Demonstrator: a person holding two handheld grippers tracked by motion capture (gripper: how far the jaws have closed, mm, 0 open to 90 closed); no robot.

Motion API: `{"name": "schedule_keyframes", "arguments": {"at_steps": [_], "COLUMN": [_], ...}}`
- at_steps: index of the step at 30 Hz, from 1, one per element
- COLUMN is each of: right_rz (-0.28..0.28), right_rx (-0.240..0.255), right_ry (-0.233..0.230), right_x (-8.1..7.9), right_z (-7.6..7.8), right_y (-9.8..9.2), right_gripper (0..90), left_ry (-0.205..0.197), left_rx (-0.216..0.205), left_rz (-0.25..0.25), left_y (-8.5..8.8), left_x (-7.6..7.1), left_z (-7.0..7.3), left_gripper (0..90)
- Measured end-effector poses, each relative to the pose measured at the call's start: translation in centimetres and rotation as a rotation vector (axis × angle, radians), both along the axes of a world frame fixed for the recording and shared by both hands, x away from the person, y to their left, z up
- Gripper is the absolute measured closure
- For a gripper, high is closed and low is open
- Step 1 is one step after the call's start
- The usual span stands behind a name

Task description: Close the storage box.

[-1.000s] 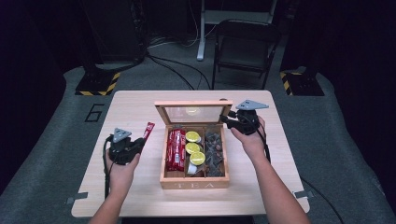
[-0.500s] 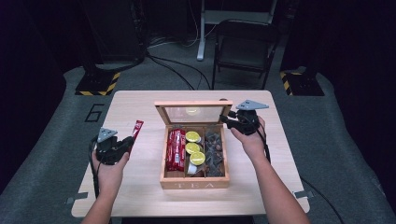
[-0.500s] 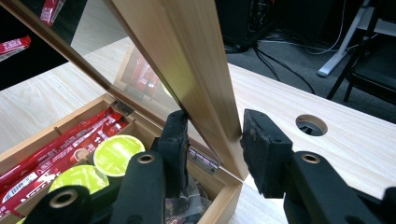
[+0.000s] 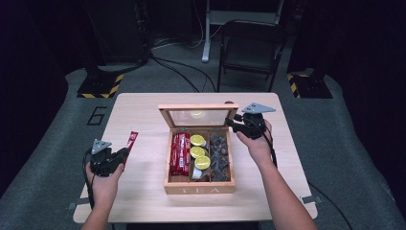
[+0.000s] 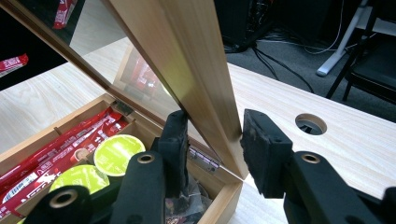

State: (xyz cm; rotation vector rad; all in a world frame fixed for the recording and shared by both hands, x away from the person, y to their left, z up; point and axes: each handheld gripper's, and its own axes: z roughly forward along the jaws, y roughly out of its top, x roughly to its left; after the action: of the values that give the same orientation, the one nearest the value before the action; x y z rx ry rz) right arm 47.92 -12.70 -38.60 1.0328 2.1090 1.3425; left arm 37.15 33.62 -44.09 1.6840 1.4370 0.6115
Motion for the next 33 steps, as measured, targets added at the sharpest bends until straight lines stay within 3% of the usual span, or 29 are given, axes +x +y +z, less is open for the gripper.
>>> {"name": "schedule_keyframes", "arguments": {"at_steps": [11, 18, 33], "right_rz": [0.003, 0.009, 0.004], "right_rx": [-0.003, 0.001, 0.007], "right_ry": [-0.002, -0.003, -0.002], "right_x": [-0.1, -0.2, -0.3], "right_z": [0.0, -0.1, -0.2], "right_y": [0.0, -0.1, -0.1], "right_gripper": [61.2, 60.9, 60.8], "left_ry": [0.010, 0.028, 0.106], "left_rx": [-0.012, 0.001, -0.004], "left_rz": [0.013, 0.022, 0.051], "left_y": [0.7, 0.9, 1.7], "left_x": [-0.4, -0.1, 0.8], "left_z": [-1.7, -2.7, -5.3], "left_gripper": [85.1, 85.1, 85.0]}}
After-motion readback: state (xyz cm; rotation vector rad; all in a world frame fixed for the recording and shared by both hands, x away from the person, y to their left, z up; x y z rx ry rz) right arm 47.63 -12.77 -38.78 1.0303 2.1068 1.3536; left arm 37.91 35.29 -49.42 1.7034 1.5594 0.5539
